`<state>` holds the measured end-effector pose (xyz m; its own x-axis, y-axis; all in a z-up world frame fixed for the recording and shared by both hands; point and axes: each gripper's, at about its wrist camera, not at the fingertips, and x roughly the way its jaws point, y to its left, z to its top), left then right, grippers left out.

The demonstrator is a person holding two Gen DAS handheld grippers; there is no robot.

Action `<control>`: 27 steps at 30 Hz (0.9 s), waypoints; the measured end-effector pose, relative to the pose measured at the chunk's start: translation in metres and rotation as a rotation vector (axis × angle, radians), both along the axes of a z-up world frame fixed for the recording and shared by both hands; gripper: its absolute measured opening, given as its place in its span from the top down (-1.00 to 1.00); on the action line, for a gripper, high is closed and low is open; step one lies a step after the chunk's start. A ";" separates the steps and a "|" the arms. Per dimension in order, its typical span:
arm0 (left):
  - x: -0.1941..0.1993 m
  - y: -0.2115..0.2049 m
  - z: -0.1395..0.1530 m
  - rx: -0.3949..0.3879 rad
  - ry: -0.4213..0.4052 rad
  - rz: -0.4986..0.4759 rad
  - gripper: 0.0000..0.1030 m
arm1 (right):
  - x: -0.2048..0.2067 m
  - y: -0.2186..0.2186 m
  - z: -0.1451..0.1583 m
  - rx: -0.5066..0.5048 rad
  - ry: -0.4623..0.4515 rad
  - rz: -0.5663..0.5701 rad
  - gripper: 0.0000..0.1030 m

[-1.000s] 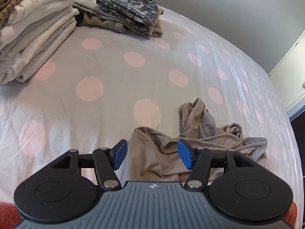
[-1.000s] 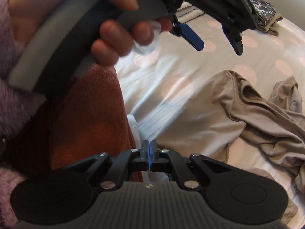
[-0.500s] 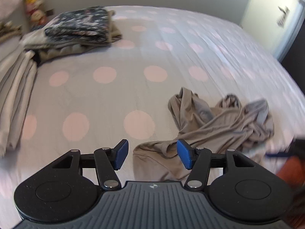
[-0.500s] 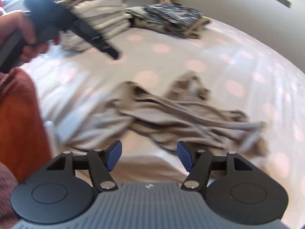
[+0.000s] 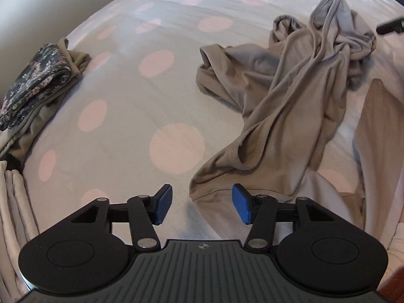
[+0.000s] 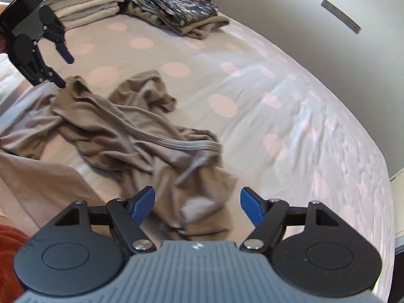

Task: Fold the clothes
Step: 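Grasp the beige shirt hem with the left gripper while the right gripper grasps another edge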

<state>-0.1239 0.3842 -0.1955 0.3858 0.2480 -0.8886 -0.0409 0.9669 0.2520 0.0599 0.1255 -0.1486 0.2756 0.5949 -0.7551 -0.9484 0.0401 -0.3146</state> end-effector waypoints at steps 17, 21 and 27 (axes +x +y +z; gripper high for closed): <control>0.006 0.022 -0.013 -0.096 -0.082 0.151 0.22 | 0.013 0.043 -0.034 -0.082 0.165 0.129 0.48; 0.009 0.023 -0.016 -0.104 -0.092 0.165 0.22 | -0.014 0.043 -0.047 -0.160 0.224 0.206 0.80; 0.009 0.023 -0.018 -0.105 -0.101 0.161 0.22 | -0.044 0.034 -0.048 -0.260 0.227 0.309 0.79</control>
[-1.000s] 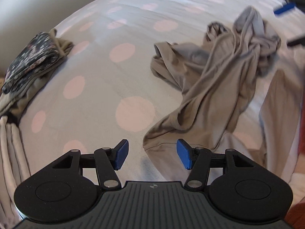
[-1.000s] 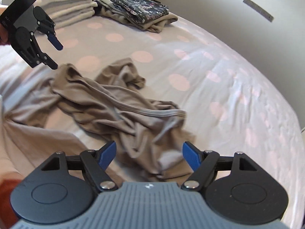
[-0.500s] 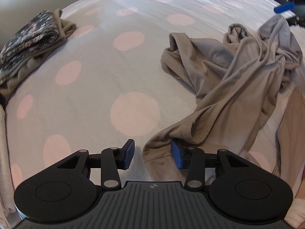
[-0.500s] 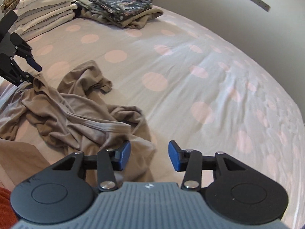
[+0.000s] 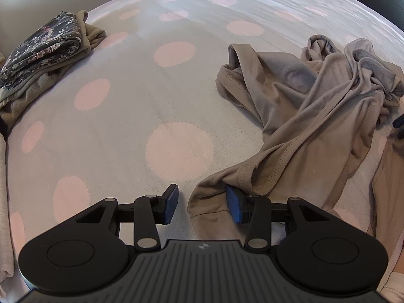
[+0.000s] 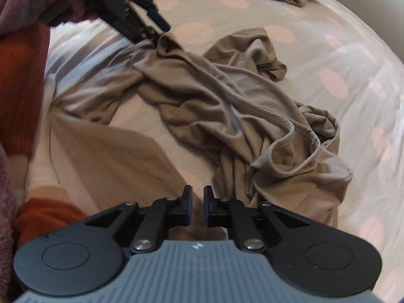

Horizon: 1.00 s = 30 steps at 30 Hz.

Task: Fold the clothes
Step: 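Grasp the beige shirt hem with the left gripper while the right gripper grasps another edge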

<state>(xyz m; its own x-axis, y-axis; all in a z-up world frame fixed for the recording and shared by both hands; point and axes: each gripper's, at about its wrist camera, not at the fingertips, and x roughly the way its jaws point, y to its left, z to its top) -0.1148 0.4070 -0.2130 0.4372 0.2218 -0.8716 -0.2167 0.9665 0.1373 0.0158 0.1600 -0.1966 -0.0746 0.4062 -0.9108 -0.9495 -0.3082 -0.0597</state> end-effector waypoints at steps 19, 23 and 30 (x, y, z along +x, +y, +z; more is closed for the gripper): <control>0.004 0.005 -0.004 -0.016 0.016 -0.044 0.22 | 0.066 0.067 0.032 -0.101 -0.337 0.156 0.57; 0.003 0.008 -0.006 -0.037 0.003 -0.042 0.22 | 0.070 0.078 0.013 -0.198 -0.347 0.229 0.57; 0.001 0.011 -0.008 -0.070 -0.020 -0.035 0.21 | 0.080 0.070 0.001 -0.241 -0.293 0.216 0.90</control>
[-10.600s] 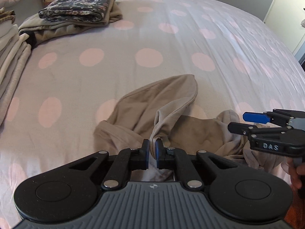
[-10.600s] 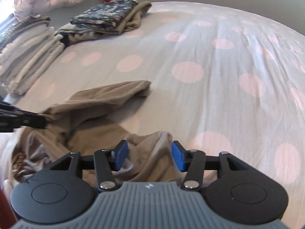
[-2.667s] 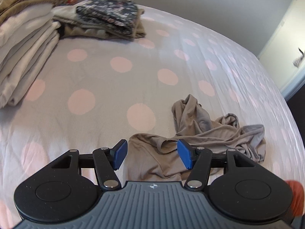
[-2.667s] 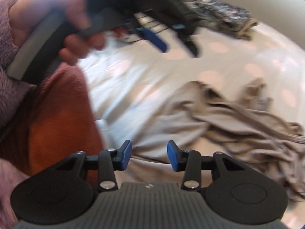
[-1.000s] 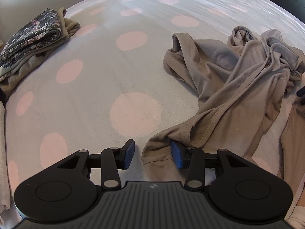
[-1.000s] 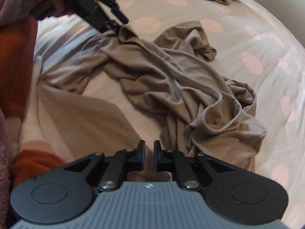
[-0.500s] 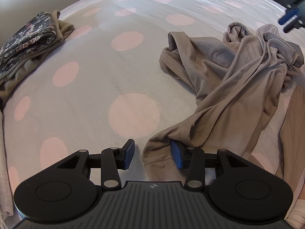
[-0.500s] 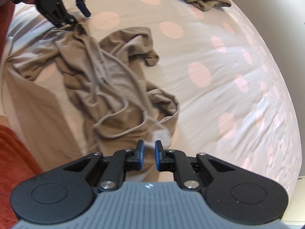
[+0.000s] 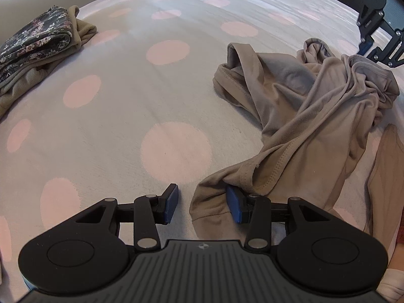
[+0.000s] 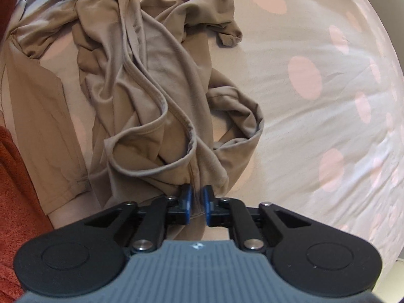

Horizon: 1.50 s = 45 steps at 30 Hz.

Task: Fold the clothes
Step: 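Grasp the beige shirt hem with the left gripper while the right gripper grasps another edge, then lift the beige shirt with both grippers and shake it out between them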

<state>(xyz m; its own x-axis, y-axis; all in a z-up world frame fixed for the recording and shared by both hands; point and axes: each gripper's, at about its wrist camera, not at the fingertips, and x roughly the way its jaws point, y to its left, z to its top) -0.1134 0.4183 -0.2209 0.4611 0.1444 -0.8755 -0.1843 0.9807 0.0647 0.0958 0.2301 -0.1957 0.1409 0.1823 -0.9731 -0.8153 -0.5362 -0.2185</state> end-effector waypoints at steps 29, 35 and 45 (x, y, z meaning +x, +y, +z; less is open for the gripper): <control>-0.019 -0.053 0.042 -0.038 -0.002 -0.363 0.69 | -0.003 -0.124 0.040 0.296 0.044 -0.379 0.97; -0.020 -0.072 0.056 0.138 0.079 -0.492 0.56 | 0.001 -0.125 0.036 0.327 0.068 -0.392 0.96; 0.009 -0.080 0.038 0.239 0.187 -0.616 0.56 | 0.004 -0.127 0.032 0.357 0.090 -0.374 0.96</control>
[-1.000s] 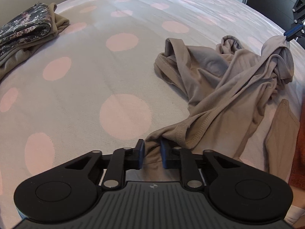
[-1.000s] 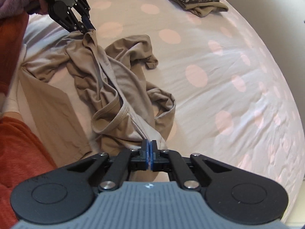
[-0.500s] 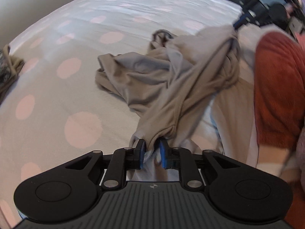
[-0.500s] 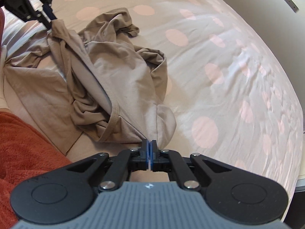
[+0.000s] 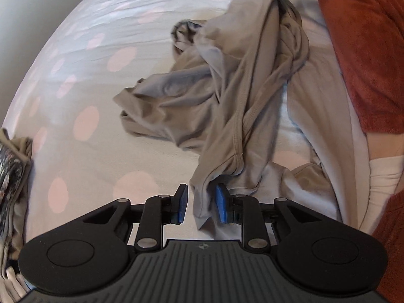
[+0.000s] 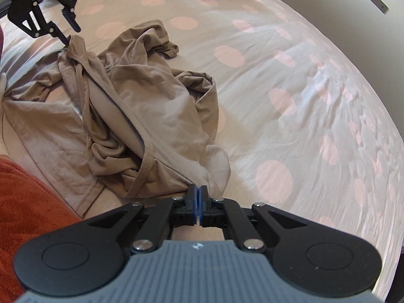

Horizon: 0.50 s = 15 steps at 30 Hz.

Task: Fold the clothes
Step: 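Lift the beige shirt with both grippers and shake it out between them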

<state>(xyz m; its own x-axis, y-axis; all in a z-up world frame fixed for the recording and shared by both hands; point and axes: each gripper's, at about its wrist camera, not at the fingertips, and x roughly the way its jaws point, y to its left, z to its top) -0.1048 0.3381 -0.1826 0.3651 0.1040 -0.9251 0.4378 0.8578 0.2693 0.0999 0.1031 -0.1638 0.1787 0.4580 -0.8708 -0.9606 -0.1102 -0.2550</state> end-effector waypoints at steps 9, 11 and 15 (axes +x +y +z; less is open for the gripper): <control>0.003 0.000 -0.005 -0.010 0.000 0.057 0.75 | -0.023 -0.003 0.003 -0.085 -0.161 0.342 0.75; 0.003 0.000 -0.003 -0.011 -0.007 0.066 0.75 | -0.032 -0.003 0.001 -0.104 -0.199 0.433 0.67; 0.003 0.000 0.000 -0.010 -0.009 0.073 0.78 | -0.050 -0.004 -0.005 -0.137 -0.275 0.605 0.37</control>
